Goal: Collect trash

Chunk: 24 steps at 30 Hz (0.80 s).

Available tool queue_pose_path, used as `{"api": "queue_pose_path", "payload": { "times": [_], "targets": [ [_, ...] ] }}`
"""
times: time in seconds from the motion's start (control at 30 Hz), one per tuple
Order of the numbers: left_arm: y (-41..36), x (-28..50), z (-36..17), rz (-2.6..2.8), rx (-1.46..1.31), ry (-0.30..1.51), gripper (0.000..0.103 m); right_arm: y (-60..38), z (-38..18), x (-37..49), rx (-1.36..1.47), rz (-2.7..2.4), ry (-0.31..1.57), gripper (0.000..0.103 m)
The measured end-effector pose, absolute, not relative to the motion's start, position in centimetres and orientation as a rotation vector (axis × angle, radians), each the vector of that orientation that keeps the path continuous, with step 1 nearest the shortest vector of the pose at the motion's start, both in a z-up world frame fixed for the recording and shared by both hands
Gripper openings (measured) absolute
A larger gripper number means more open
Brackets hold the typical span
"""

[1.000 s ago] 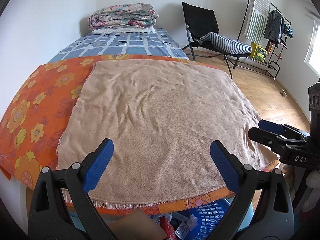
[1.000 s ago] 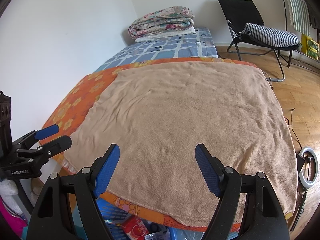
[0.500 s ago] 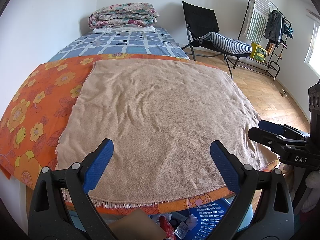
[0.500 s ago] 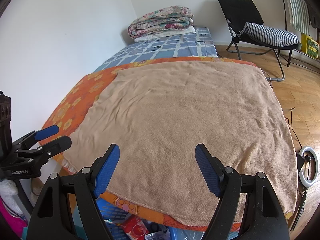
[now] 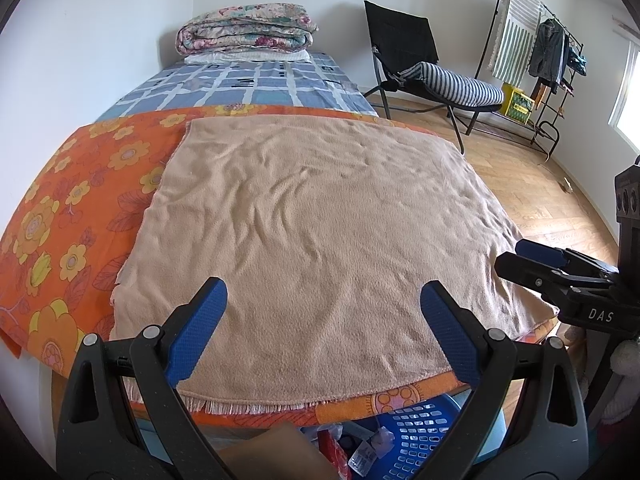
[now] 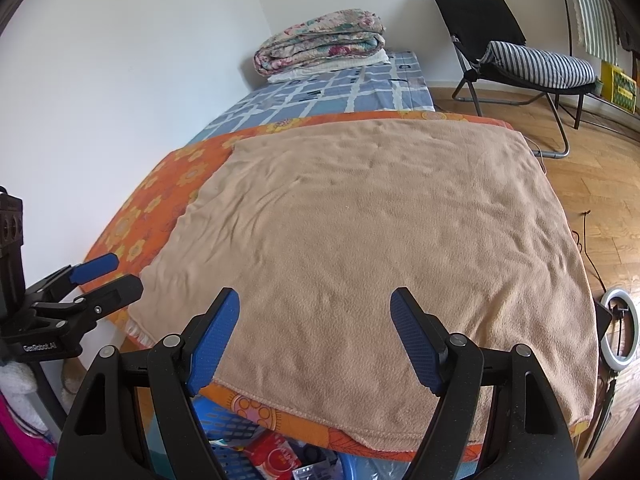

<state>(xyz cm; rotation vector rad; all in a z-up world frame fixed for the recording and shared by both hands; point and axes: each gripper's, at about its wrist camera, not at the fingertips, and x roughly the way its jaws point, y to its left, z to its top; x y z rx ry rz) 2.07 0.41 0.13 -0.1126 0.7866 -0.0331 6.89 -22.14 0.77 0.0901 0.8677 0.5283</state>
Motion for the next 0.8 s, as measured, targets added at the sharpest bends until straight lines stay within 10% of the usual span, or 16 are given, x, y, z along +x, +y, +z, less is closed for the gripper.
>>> {"api": "queue_pose_path", "payload": {
  "times": [0.8],
  "targets": [
    [-0.2,1.2,0.0,-0.017,-0.108,0.778,0.099,-21.9,0.6,6.8,0.094,0.522,0.878,0.078]
  ]
}}
